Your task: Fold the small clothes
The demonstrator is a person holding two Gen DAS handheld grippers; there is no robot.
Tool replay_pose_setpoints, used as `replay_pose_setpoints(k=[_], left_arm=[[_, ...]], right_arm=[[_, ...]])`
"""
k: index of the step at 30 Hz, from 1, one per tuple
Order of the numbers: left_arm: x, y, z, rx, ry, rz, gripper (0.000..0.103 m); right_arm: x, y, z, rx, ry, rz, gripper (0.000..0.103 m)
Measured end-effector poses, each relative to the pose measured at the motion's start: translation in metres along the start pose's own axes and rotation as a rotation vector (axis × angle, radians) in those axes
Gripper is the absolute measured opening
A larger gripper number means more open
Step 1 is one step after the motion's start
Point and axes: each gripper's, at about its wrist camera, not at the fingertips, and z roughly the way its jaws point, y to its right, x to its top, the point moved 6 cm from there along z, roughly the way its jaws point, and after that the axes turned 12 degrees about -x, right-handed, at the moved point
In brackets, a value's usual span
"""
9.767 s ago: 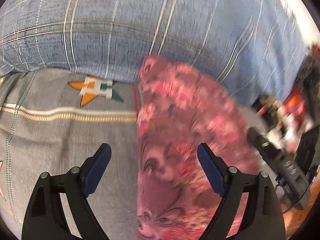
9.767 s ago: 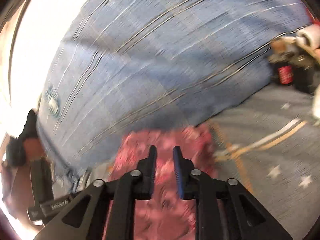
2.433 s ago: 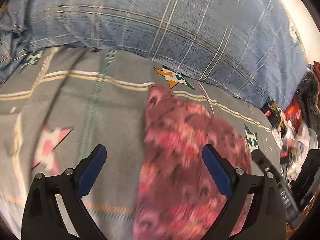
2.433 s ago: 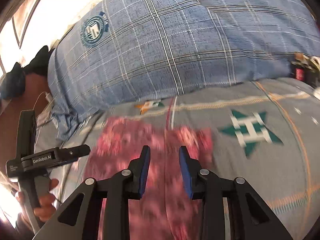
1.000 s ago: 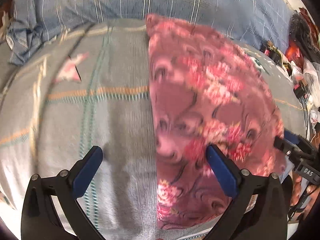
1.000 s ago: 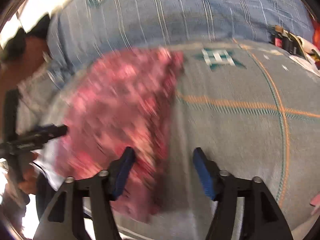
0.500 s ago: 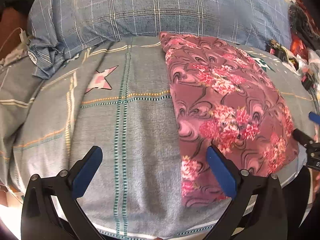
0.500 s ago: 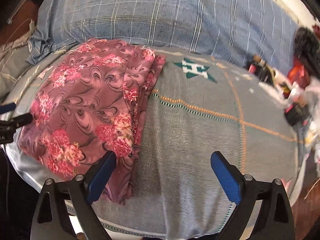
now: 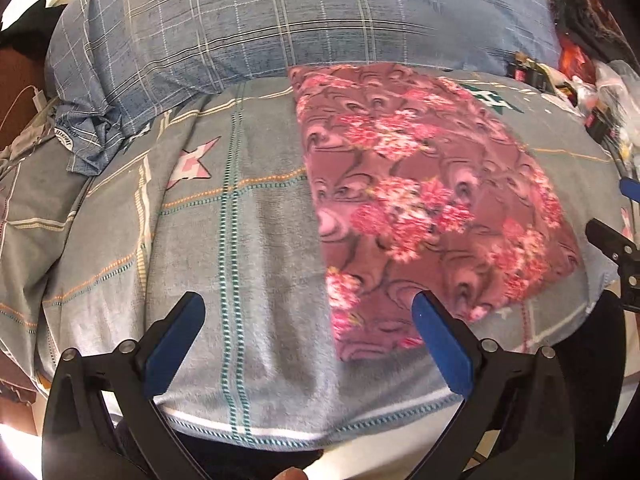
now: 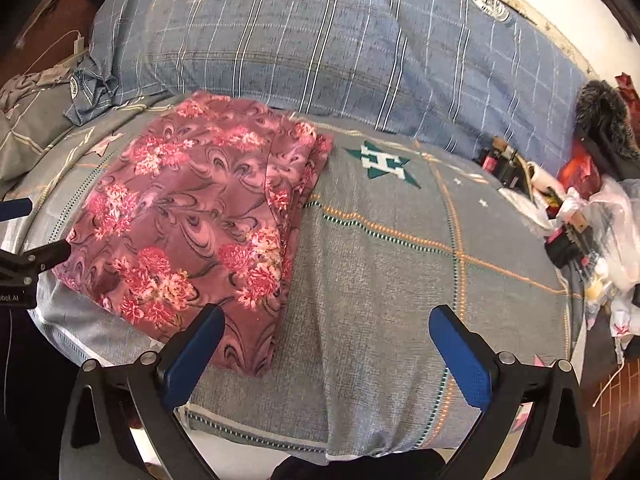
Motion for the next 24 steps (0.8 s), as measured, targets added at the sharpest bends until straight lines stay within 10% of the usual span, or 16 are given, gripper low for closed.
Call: replay_pose_setpoints(k=[24], left_arm=[[-0.009, 0.059, -0.021, -0.118, 0.055, 0.093, 0.103]], right_arm=[[-0.004, 0.011, -0.002, 0.006, -0.014, 0.069, 0.103]])
